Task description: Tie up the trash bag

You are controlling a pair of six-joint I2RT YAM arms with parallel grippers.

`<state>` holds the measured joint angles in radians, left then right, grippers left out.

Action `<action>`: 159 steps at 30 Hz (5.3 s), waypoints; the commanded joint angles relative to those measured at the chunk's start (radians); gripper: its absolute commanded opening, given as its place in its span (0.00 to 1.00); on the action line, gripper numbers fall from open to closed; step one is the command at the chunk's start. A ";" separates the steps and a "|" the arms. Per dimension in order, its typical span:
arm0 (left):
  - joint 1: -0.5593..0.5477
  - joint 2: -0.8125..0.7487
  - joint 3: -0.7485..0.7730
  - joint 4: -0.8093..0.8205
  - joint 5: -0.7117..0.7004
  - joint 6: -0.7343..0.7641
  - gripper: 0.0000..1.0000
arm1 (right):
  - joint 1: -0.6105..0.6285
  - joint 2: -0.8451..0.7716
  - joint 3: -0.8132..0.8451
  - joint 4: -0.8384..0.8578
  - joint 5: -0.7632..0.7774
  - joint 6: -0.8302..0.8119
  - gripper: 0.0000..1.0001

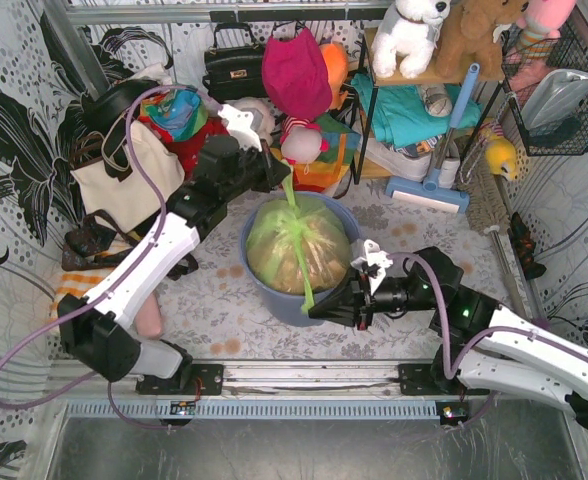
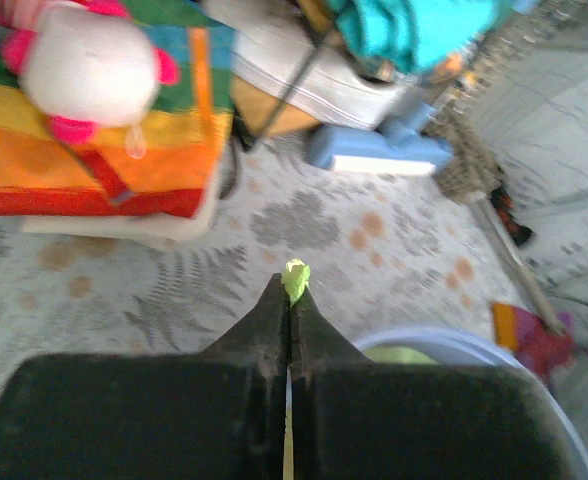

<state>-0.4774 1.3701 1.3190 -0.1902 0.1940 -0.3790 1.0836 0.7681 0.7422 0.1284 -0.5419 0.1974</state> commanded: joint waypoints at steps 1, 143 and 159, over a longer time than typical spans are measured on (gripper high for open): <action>0.017 0.073 0.088 -0.012 -0.222 0.048 0.00 | 0.023 -0.060 -0.038 0.023 -0.124 0.120 0.00; 0.011 0.222 0.122 -0.160 0.062 0.033 0.00 | -0.031 0.320 0.602 -0.686 0.106 -0.887 0.60; 0.011 0.231 0.125 -0.170 0.062 0.034 0.00 | -0.030 0.434 0.513 -0.567 0.048 -1.316 0.62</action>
<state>-0.4641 1.6066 1.4170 -0.3618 0.2474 -0.3431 1.0504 1.1675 1.2713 -0.4961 -0.4271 -1.0096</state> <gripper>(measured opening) 0.010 0.620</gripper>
